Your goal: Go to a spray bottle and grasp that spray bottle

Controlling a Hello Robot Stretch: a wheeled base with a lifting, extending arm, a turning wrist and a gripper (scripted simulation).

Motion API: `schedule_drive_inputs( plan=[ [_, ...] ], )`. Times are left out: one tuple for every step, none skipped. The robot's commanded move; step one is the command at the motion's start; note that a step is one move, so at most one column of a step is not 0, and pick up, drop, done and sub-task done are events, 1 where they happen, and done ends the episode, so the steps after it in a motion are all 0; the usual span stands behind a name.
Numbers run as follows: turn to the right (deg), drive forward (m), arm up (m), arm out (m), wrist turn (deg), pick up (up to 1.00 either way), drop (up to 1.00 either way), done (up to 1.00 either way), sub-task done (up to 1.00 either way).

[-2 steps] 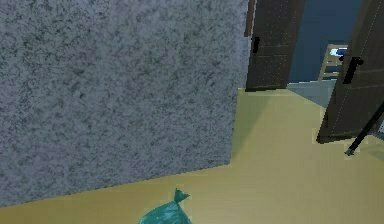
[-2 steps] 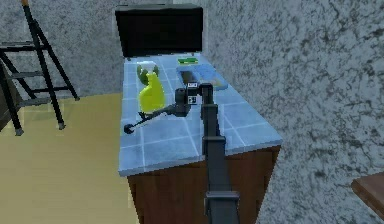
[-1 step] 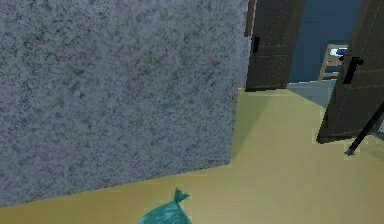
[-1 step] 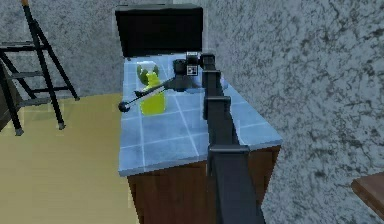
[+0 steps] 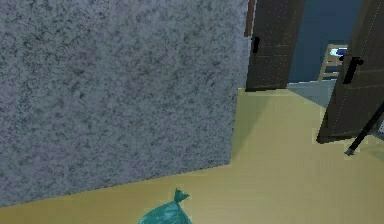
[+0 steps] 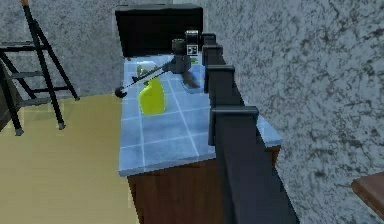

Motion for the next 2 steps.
schedule_drive_inputs(
  plan=[
    [0.0, 0.0, 0.0, 0.0, -45.0, 0.0, 0.0, 0.0, 0.0],
    [0.0, 0.0, 0.0, 0.0, -12.0, 0.0, 0.0, 0.0, 0.0]
  ],
)
